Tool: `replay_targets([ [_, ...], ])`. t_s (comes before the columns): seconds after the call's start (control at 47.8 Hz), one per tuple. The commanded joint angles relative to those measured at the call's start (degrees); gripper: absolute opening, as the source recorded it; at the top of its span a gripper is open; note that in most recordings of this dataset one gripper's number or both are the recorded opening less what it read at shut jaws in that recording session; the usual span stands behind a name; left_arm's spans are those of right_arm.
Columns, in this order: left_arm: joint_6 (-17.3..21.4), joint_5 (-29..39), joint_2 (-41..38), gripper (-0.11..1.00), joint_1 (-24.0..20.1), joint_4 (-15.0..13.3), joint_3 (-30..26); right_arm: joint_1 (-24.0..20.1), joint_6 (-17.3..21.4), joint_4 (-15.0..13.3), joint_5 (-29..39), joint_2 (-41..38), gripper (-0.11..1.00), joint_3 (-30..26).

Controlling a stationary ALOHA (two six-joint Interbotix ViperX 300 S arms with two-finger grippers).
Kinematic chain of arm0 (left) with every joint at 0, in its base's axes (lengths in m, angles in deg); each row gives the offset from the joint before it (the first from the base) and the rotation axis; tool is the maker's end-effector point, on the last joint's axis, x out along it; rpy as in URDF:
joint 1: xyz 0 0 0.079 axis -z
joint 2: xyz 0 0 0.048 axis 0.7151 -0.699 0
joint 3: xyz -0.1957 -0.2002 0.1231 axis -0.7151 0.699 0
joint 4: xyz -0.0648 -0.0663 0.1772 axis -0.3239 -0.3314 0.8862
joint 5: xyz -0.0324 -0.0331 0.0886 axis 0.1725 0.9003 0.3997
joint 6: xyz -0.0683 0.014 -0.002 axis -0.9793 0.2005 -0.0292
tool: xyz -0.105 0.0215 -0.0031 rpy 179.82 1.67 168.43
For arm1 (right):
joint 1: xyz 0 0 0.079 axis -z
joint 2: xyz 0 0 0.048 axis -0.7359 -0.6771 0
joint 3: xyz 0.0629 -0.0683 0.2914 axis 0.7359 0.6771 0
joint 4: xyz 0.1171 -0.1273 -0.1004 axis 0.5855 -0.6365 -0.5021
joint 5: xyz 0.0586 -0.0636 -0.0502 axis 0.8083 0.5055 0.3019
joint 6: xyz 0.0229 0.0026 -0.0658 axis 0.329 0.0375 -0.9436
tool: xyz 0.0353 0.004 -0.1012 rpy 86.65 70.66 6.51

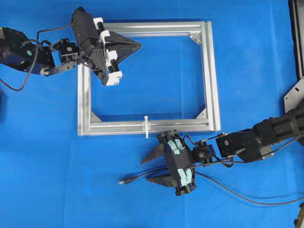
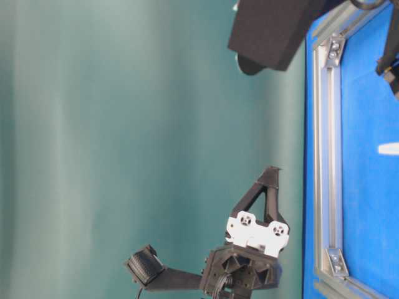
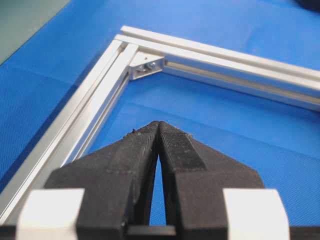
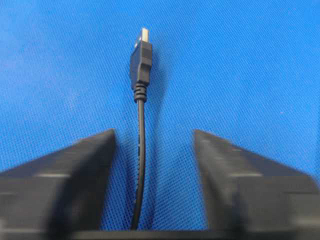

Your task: Insert the wire through the string loop located in the center.

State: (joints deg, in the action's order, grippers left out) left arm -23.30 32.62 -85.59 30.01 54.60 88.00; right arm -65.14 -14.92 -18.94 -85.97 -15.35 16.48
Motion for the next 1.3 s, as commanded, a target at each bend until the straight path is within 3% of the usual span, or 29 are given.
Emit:
replay_targets([
  [0.0, 0.00, -0.35, 1.58, 0.00, 0.00, 0.18, -0.62, -0.09, -0.18, 0.18, -0.26, 0.97, 0.30, -0.79],
  [0.105, 0.00, -0.26, 1.58, 0.00, 0.00, 0.26, -0.62, -0.09, -0.18, 0.00, -0.26, 0.88, 0.07, -0.88],
  [0.188, 0.00, -0.35, 1.67, 0.00, 0.00, 0.26, -0.62, -0.18, -0.18, 0.00, -0.18, 0.88, -0.03, -0.79],
  [0.69, -0.09, -0.35, 1.67, 0.00, 0.00, 0.26, -0.53, -0.18, 0.18, 0.00, 0.18, 1.58, -0.03, -0.97],
  [1.276, -0.35, -0.35, 1.67, 0.00, 0.00, 0.26, -0.53, -0.09, -0.09, 0.00, 12.39, 13.97, -0.03, -0.88],
])
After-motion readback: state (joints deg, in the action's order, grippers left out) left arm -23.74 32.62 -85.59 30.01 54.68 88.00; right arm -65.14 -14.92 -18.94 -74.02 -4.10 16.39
